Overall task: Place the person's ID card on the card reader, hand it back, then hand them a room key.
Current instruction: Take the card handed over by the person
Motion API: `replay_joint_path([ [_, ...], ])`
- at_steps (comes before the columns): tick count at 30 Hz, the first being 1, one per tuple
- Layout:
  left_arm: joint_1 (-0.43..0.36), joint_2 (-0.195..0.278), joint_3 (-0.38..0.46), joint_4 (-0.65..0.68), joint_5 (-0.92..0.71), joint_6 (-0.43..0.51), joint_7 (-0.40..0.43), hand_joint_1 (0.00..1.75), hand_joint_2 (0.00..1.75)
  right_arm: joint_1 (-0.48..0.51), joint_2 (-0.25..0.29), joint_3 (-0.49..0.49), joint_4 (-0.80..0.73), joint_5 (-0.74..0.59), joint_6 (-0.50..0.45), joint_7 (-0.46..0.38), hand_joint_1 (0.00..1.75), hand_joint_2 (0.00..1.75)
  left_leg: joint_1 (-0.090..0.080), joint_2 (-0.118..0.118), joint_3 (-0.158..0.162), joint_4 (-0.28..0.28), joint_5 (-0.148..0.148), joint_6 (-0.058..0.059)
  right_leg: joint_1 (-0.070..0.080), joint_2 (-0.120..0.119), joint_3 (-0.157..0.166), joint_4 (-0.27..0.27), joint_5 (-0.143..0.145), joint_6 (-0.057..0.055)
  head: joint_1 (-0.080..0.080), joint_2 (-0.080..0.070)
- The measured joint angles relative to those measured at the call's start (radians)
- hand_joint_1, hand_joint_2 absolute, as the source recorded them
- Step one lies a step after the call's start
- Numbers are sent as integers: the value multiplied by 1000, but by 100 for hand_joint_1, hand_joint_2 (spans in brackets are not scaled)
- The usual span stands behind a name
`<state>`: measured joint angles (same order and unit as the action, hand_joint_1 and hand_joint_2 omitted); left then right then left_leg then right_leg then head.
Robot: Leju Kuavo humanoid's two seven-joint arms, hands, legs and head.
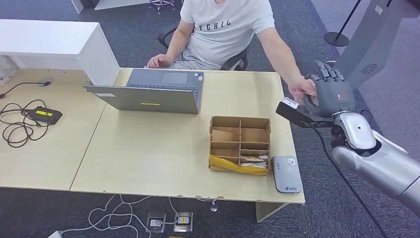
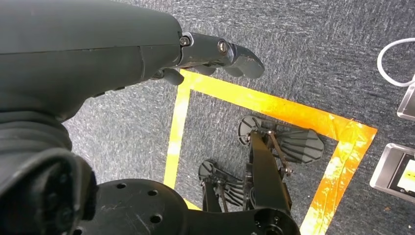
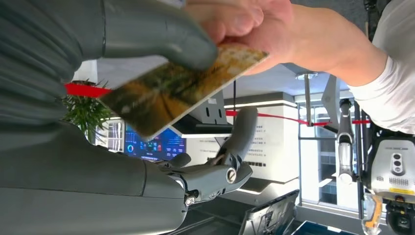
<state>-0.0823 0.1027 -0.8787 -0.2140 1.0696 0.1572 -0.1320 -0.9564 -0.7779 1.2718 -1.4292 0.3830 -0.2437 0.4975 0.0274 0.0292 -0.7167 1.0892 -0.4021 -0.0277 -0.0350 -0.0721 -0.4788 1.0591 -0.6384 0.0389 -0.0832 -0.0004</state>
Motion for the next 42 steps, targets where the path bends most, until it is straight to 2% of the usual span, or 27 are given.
replay_joint_path([
  [30,-1,0,-24,0,14,-1,0,0,0,6,-42,0,-8,1,-3,26,175,175,0,2,0,0,0,0,0,2,-1,0,0,1,0,0],
  [42,-1,-1,-26,0,27,8,11,0,0,61,-103,-2,-21,-41,-25,37,175,175,0,2,0,0,0,0,0,3,-1,0,1,1,0,0],
])
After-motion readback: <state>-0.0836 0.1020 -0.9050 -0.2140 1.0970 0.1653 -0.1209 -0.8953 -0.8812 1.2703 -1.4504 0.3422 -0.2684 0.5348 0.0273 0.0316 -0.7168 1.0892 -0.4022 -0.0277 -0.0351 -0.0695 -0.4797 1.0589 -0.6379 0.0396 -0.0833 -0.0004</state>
